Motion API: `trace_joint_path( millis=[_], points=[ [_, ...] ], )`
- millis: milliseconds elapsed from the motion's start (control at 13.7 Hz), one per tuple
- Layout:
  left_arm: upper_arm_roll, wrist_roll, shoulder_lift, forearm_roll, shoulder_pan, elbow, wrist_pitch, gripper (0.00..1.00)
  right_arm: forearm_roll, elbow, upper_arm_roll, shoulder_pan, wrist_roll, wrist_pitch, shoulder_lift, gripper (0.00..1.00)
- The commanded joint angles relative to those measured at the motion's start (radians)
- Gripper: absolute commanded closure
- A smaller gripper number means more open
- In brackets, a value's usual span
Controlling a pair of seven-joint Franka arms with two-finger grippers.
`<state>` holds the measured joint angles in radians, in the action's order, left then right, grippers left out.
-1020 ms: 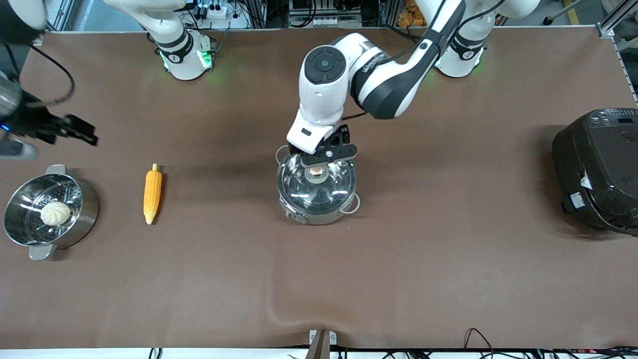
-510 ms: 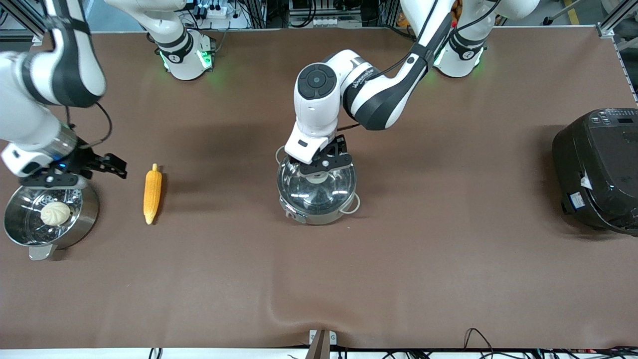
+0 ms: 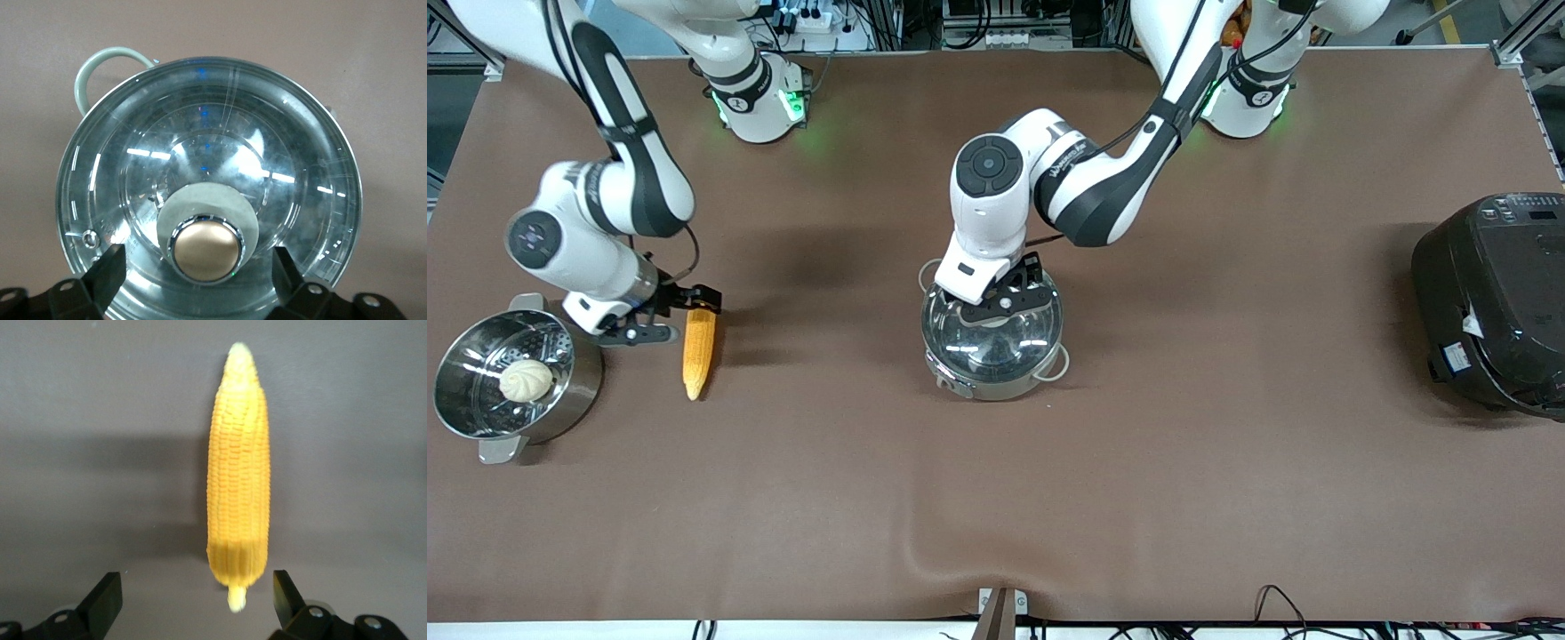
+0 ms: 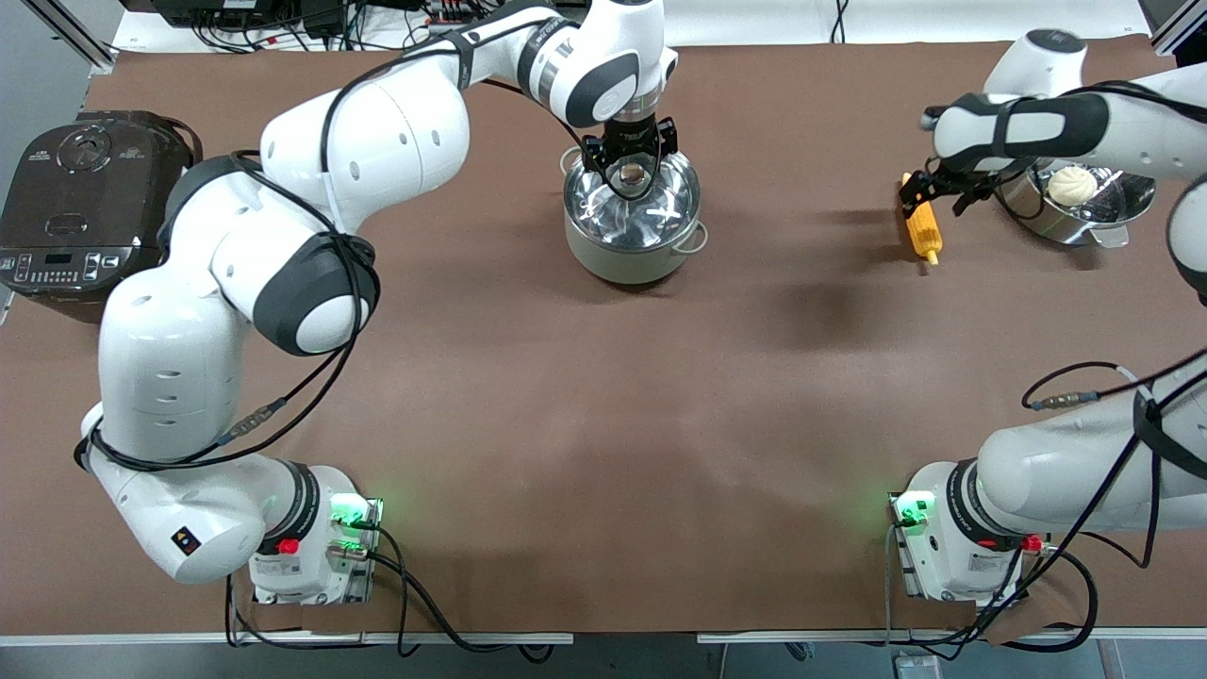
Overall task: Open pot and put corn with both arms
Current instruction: 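Grasp the lid knob with the left gripper while the right gripper reaches the corn, then close the right gripper on the yellow corn cob and lift it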
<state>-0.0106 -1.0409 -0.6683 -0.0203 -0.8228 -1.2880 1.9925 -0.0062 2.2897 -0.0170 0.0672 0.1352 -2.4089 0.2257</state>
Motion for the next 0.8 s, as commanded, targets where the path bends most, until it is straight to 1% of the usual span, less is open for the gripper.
trace_joint_path(
  millis=[0,146,219,437,583,728],
  points=[
    [-0.012,-0.007,-0.025,-0.006,0.001,0.029,0.015,0.07,-0.012,-0.015,-0.001,0.043,0.127,-0.109,0.070,0.00],
    [-0.014,-0.007,-0.031,-0.004,0.001,0.027,0.015,0.14,-0.012,-0.016,-0.001,0.065,0.141,-0.211,0.138,0.00],
    [-0.015,-0.007,-0.033,-0.004,0.001,0.027,0.017,0.17,-0.009,-0.019,-0.003,0.066,0.129,-0.232,0.158,0.00],
    [-0.020,-0.010,-0.034,-0.006,-0.004,0.026,0.017,0.23,0.000,-0.019,-0.003,0.059,0.124,-0.236,0.164,0.00],
    [-0.019,-0.016,-0.031,-0.006,-0.007,0.026,0.015,0.26,0.000,-0.022,-0.004,0.059,0.123,-0.233,0.162,0.24],
    [-0.019,-0.016,-0.030,-0.007,-0.009,0.026,0.012,0.28,0.000,-0.030,-0.004,0.057,0.121,-0.228,0.158,0.40]
  ],
)
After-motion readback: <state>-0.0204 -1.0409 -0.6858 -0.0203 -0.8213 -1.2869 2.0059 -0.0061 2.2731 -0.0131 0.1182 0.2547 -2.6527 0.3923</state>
